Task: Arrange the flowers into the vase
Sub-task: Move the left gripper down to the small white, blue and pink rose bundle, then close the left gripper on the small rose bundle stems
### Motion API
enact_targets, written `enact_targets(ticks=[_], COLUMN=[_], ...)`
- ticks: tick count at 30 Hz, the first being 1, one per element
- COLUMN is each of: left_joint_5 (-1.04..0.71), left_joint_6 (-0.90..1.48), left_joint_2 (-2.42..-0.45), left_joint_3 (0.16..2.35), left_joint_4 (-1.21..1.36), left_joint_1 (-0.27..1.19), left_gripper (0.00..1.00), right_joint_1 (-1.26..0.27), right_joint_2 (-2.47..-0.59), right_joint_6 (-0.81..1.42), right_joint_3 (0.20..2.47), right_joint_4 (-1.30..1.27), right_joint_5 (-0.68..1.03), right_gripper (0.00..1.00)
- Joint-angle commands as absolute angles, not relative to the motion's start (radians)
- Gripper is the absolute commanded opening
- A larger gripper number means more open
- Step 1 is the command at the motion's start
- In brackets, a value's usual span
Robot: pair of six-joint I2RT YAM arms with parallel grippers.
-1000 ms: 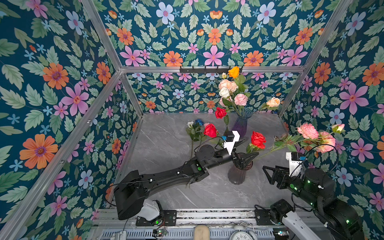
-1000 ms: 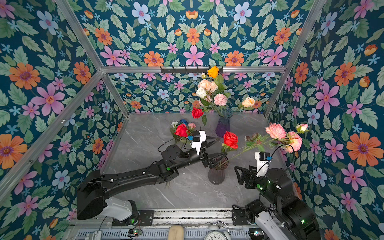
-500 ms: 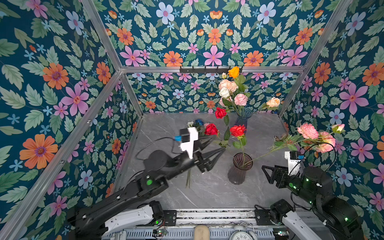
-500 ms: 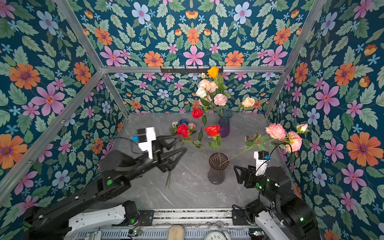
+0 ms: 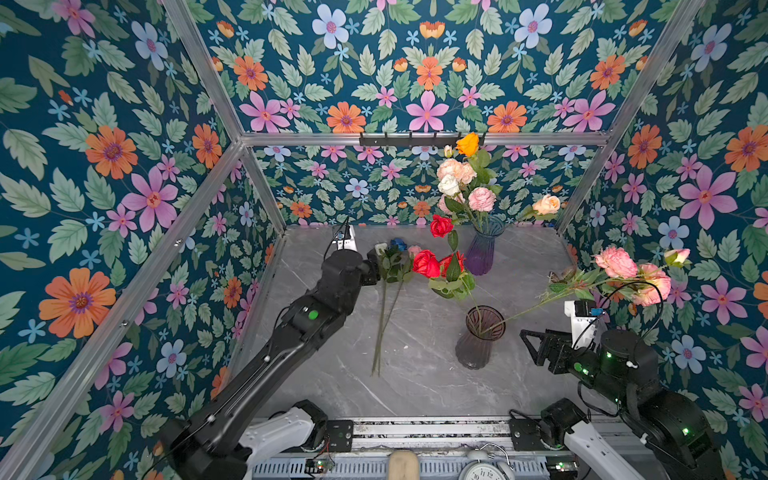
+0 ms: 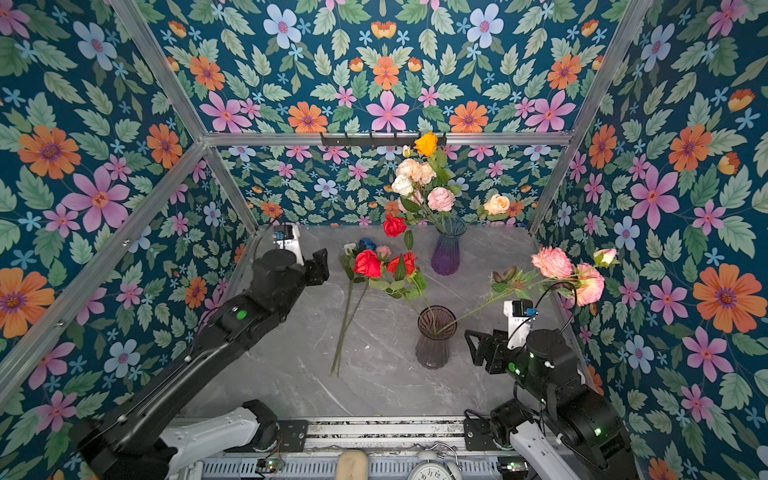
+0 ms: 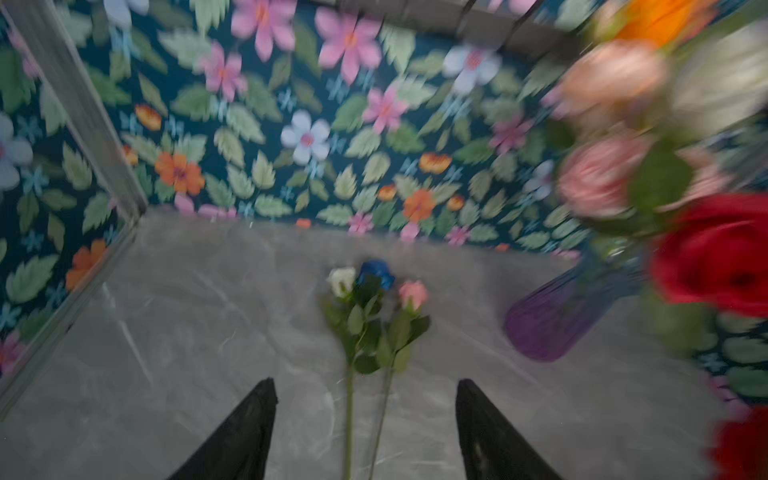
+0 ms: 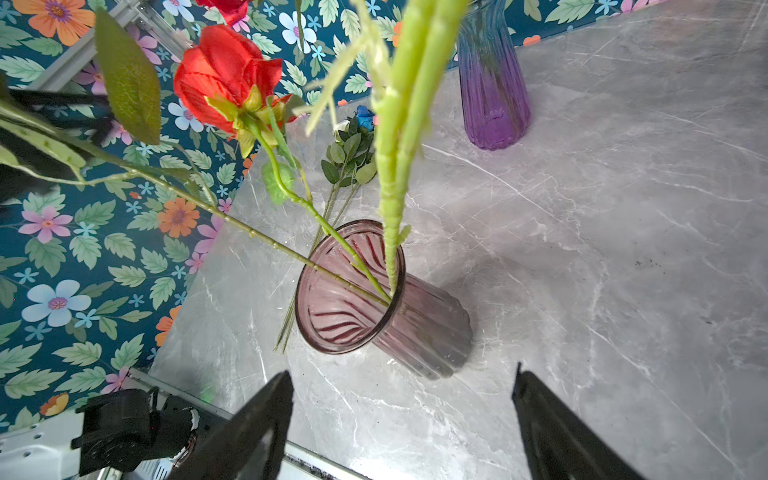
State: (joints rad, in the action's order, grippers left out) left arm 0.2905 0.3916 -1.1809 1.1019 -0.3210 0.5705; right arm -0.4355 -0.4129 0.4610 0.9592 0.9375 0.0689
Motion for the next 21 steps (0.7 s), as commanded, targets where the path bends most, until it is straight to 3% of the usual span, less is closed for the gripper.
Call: enact_targets(ticks=[1, 7, 16, 21], left_joint_5=[-0.019, -0.148, -0.142, -0.116], left_joint_6=[0.408, 0.422, 0.398, 0.376], left_joint_2=[-1.351, -1.687, -1.881, -1.954], left_joint_3=[1.086, 1.116, 1.173, 1.226], left_joint_4=[-0.287, -0.137, -0.103, -0.143], left_joint_1=[0.471, 0.432, 0.434, 0.434], left_gripper=[0.71, 0.45, 0.41, 0.34], right_joint_1=[-0.437, -0.437, -0.437, -0.436], right_joint_2=[-0.412, -0.409, -0.397, -0.397], right_joint_6=[0.462, 0.456, 0.44, 0.434], right_joint_3=[0.976, 1.005, 1.005, 0.997], right_joint_4=[0.911, 0.932, 0.948, 0.939], right_joint_5=[0.072, 0.061, 0.044, 0.042], right_gripper=[0.84, 0.84, 0.85, 0.85])
